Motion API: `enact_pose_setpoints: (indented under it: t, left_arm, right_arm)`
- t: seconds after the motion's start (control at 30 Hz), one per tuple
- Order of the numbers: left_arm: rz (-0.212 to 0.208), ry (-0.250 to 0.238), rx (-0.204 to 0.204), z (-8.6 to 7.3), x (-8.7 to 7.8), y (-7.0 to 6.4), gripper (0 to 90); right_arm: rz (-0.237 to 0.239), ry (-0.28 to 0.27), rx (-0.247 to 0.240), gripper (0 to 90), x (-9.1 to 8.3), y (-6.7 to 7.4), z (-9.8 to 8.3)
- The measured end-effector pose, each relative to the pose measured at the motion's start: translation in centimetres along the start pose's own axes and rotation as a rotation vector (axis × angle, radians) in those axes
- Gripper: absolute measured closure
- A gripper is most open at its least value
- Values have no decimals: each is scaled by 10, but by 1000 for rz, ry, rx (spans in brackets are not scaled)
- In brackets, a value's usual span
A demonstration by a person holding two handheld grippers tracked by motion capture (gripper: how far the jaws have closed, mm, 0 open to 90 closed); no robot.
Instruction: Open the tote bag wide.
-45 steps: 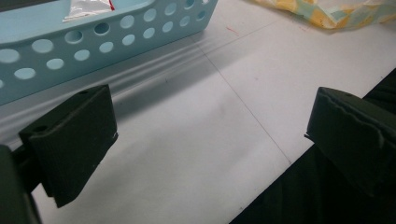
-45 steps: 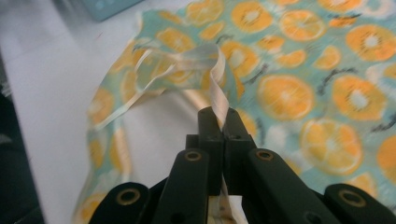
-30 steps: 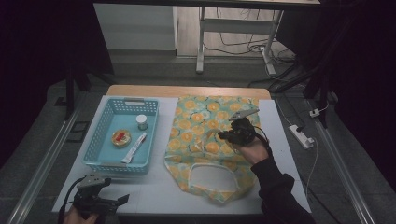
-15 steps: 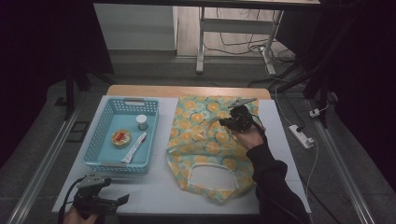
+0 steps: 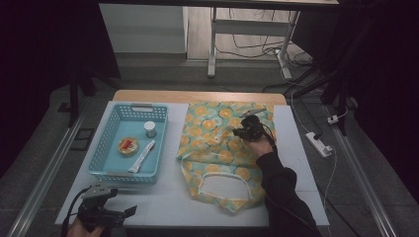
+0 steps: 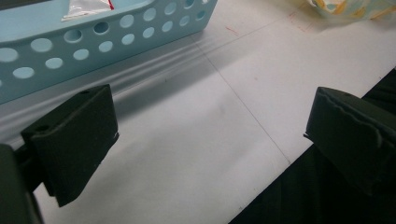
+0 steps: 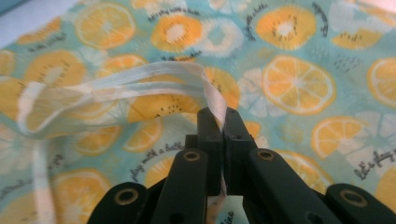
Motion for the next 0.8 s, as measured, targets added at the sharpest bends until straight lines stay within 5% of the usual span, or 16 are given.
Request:
enact_pose_setpoints:
  t: [0.3,0.57,0.8]
  left_arm:
    - [-1,2,-5,0,0,1,26]
    - [-1,2,-8,0,0,1,27]
    - [-1,3,-9,0,0,1,27]
  right_arm:
    - [-9,20,40,681,11,-3,-13]
    - [-3,-32,79,431,-11,-8,-1]
    - [25,-48,75,309,-25,-1,7]
Point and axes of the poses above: each handheld gripper's, and its own axes: x roughly forward along the jaws, z roughly out of its top, y roughly to its left, the point moved 9 cm from there along x, roughly forward along the jaws, and after that the axes turned 9 degrees about -x, right-handed, at the moved point
